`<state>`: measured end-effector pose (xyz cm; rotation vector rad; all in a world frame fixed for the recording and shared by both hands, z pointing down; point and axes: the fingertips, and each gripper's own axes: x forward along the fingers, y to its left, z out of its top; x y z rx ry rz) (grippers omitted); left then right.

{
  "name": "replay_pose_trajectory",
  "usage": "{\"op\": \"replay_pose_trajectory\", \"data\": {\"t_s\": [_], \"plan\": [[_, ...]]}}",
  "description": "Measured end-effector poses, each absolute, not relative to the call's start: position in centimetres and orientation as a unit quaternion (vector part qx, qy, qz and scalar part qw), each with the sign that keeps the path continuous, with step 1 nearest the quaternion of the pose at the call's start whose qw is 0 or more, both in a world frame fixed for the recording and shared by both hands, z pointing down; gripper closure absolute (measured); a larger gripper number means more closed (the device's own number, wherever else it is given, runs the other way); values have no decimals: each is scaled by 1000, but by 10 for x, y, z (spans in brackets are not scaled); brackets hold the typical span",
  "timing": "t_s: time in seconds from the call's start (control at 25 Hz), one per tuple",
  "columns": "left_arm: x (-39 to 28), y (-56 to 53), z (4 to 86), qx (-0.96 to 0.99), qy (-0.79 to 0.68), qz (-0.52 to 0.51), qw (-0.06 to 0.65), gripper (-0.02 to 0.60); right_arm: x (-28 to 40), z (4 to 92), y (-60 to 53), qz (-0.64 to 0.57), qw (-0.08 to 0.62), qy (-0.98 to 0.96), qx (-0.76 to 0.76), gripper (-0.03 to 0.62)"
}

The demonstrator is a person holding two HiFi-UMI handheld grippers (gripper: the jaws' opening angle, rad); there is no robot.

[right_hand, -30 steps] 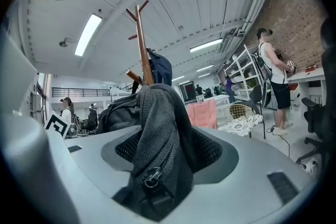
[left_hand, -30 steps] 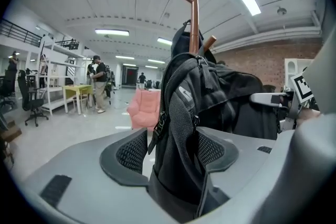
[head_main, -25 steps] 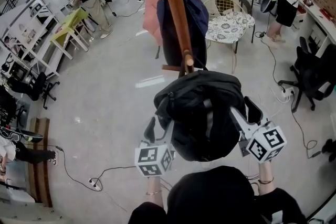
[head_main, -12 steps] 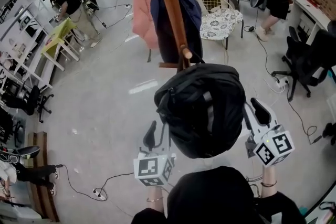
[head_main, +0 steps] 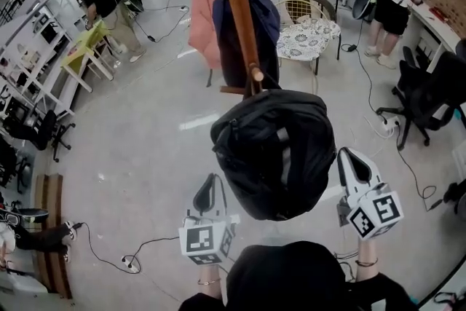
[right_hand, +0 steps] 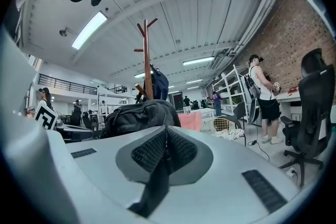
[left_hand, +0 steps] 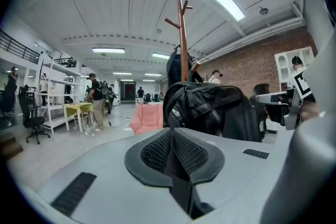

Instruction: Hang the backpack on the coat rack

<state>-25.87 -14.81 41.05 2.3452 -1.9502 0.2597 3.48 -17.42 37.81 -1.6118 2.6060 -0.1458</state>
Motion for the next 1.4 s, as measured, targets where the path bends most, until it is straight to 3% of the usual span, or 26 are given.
{"op": "replay_pose_trajectory", "data": {"t_s": [0.4, 1.4], "plan": [[-238, -108, 417, 742, -664, 83, 41, 565, 45, 386, -154, -42, -2, 875, -482, 580], [-216, -69, 416, 713, -695, 80, 40, 568, 93, 391, -139, -36, -3, 876, -482, 582]]}}
